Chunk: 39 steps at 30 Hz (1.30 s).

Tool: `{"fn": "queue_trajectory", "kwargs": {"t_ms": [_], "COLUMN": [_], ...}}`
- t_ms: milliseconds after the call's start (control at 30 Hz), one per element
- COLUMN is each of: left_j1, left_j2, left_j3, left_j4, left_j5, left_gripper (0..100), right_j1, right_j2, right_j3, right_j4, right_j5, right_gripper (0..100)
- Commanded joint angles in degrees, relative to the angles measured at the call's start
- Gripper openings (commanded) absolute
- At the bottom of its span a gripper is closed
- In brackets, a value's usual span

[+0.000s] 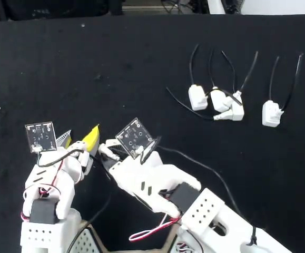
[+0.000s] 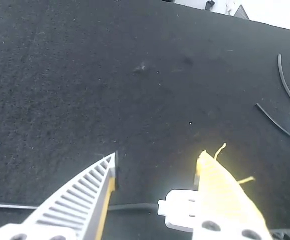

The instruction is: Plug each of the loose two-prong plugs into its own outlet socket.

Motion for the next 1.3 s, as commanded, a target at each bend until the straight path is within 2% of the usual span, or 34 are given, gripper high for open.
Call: {"fn": "queue_trajectory", "kwargs": {"t_ms": [0, 233, 467, 567, 667, 800, 933, 1033, 1267], "left_j1": [-3.0, -8.6, -8.5, -8.3, -8.0, -8.0, -8.0, -8.2, -8.5], "left_j2": [0.8, 1.2, 2.4, 7.1, 17.0, 35.0, 53.1, 65.5, 86.5], "left_j3": [-2.9, -3.8, -3.8, -6.4, -9.8, -14.1, -18.8, -24.7, -36.4], "left_j4": [-1.9, -2.3, -1.5, -1.1, -2.2, -8.3, -14.2, -14.9, -14.4], "left_j5": [-0.6, -0.6, -3.3, -3.3, -3.3, -4.8, -5.1, -5.1, -4.7], "left_gripper": [26, 26, 26, 26, 26, 26, 26, 26, 26], "right_j1": [4.0, 8.1, 10.4, 10.3, 10.4, 10.4, 10.4, 10.4, 10.1], "right_j2": [-1.9, -1.8, 6.4, 13.2, 20.1, 28.1, 32.1, 32.4, 32.8], "right_j3": [-0.9, -0.2, -13.0, -17.0, -20.0, -23.3, -27.8, -30.1, -27.6], "right_j4": [-1.6, -0.4, 13.5, 16.0, 16.4, 16.7, 22.8, 27.6, 28.0], "right_j5": [-0.7, -0.7, -0.6, -0.6, -0.6, -0.6, -0.6, 0.5, 3.0], "right_gripper": [1.1, 1.1, 1.1, 1.1, 1.1, 1.1, 1.1, 1.1, 1.1]}}
